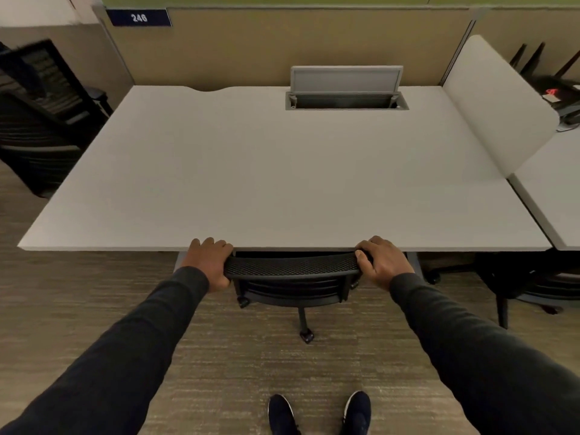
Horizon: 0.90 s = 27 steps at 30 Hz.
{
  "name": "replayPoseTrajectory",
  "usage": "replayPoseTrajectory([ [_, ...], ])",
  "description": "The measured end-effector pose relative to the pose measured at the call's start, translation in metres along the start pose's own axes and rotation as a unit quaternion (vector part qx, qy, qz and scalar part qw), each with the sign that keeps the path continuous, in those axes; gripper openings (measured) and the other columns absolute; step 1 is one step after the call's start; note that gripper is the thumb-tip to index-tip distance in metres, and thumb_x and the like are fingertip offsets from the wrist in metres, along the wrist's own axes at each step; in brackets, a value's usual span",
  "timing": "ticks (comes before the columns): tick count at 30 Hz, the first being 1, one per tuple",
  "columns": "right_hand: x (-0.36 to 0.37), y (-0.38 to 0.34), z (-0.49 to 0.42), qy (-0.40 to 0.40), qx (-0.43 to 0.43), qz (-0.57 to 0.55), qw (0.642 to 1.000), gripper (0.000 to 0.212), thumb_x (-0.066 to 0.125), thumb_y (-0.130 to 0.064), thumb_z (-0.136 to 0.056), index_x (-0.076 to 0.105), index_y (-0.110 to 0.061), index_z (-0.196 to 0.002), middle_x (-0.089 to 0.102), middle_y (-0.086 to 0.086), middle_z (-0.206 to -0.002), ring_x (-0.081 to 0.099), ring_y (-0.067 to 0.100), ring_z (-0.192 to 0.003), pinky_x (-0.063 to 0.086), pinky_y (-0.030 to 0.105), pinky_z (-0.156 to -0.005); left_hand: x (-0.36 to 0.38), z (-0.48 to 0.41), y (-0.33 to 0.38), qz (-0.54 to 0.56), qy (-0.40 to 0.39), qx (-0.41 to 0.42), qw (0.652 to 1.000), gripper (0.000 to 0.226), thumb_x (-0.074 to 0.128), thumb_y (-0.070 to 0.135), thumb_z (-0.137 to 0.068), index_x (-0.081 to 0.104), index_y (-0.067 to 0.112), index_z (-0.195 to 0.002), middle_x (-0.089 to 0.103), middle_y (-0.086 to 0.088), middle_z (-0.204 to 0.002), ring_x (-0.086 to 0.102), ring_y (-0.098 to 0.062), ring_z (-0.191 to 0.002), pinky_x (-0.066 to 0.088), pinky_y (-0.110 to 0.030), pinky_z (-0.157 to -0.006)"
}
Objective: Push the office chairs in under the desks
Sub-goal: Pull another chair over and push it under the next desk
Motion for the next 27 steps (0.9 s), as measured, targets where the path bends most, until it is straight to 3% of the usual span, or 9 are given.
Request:
replayPoseTrajectory([
  [11, -0.002, 0.002, -0.002, -0.006, 0.004, 0.002, 1.000, 0.050, 0.037, -0.048, -0.092, 0.069, -0.014, -0.112, 0.063, 0.008, -0.099, 0.057, 0.026, -0.091, 0.049, 0.040, -0.081, -0.004, -0.011, -0.001, 0.009, 0.038, 0.052, 0.998, 0.038, 0.061, 0.060, -0.065, 0.042, 0.035, -0.088, 0.042, 0.014, -0.080, 0.040, -0.012, -0.079, 0.032, -0.034, -0.077],
  [19, 0.005, 0.000, 0.005, 0.001, 0.019, -0.002, 1.000, 0.032, 0.049, -0.039, -0.101, 0.066, -0.018, -0.116, 0.060, 0.006, -0.105, 0.057, 0.022, -0.094, 0.051, 0.041, -0.081, -0.001, -0.007, -0.006, 0.016, 0.043, 0.060, 0.997, 0.042, 0.059, 0.060, -0.065, 0.038, 0.034, -0.089, 0.040, 0.012, -0.084, 0.036, -0.012, -0.081, 0.032, -0.034, -0.073],
  [27, 0.016, -0.002, 0.021, 0.012, 0.076, -0.058, 0.995, 0.036, 0.051, -0.047, -0.100, 0.067, -0.018, -0.113, 0.056, 0.003, -0.104, 0.056, 0.021, -0.092, 0.050, 0.039, -0.084, 0.007, 0.003, -0.004, 0.038, 0.015, 0.075, 0.996, 0.043, 0.062, 0.060, -0.064, 0.039, 0.036, -0.092, 0.044, 0.013, -0.086, 0.039, -0.012, -0.083, 0.037, -0.034, -0.077],
])
Point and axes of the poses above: each hand's wrist, its own z-axis away from the middle knuckle, its own x-axis out of the palm, y = z × x, the point moved 7 cm from there along -z, towards the middle knuckle
